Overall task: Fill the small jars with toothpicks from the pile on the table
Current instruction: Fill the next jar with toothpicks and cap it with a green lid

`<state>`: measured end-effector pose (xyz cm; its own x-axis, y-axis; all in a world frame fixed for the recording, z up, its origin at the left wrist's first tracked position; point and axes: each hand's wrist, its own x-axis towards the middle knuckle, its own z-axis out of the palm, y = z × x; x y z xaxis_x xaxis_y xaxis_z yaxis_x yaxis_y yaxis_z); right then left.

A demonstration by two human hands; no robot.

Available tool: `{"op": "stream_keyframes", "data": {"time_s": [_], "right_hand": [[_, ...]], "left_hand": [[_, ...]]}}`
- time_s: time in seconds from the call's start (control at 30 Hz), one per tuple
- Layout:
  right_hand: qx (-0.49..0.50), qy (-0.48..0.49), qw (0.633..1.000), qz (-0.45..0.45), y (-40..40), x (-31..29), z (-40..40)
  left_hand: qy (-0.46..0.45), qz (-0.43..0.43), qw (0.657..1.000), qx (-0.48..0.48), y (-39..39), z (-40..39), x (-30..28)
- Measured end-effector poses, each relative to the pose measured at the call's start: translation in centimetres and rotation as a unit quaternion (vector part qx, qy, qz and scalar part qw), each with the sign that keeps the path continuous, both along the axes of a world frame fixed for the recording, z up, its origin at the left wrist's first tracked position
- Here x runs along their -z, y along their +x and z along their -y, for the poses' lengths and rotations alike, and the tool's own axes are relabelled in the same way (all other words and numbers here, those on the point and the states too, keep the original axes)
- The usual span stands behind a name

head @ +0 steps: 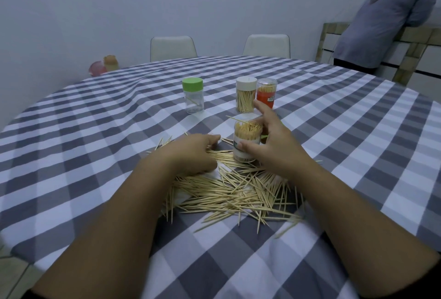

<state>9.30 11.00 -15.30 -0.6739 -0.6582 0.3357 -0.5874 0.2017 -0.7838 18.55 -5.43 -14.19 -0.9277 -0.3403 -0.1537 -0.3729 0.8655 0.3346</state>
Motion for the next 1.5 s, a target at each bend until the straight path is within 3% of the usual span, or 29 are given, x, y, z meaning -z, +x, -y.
{"op": "stream_keyframes", "data": {"time_s": [0.23,0.5,0.6,0.7,0.83,0.93,1.0,1.1,1.3,1.4,1.5], "right_hand": [[0.018,-0.027,0.999,0.003,-0.1,0.0,0.0],[0.059,-0.058,0.997,0.012,0.0,-0.2,-0.4],[0.05,-0.057,0.997,0.019,0.0,-0.2,-0.4],[0.034,-0.055,0.998,0.022,0.2,-0.2,-0.2],[0.045,-0.072,0.996,0.029,0.2,-0.3,-0.2],[0.039,-0.066,0.997,0.03,0.0,-0.1,-0.2],[0.024,-0.042,0.999,0.021,0.2,0.2,0.0],[0.007,-0.006,1.0,-0.004,0.7,0.6,0.3],[-0.02,-0.001,1.0,-0.018,1.4,0.7,0.7],[-0.029,0.0,0.999,-0.026,1.6,0.8,0.9],[-0.035,0.005,0.999,-0.035,1.7,0.8,1.0]], "left_hand": [[-0.24,0.029,0.969,0.042,-1.8,-1.7,-0.3],[-0.265,0.046,0.963,-0.006,-2.9,-1.8,-0.3],[-0.238,0.031,0.97,-0.022,-2.1,-1.7,-0.7],[-0.184,-0.061,0.98,-0.043,-1.4,-0.9,-0.4],[-0.121,-0.076,0.988,-0.065,-1.2,-0.4,-0.7],[-0.021,-0.192,0.976,-0.096,-0.9,0.1,-0.3],[0.072,-0.301,0.942,-0.13,-0.7,0.5,0.1],[0.236,-0.422,0.861,-0.155,-0.7,1.1,-0.1],[0.509,-0.531,0.666,-0.124,-0.6,0.2,-1.8],[0.558,-0.544,0.619,-0.101,-0.7,-0.5,-2.4],[0.588,-0.535,0.602,-0.084,-0.9,-1.0,-2.5]]}}
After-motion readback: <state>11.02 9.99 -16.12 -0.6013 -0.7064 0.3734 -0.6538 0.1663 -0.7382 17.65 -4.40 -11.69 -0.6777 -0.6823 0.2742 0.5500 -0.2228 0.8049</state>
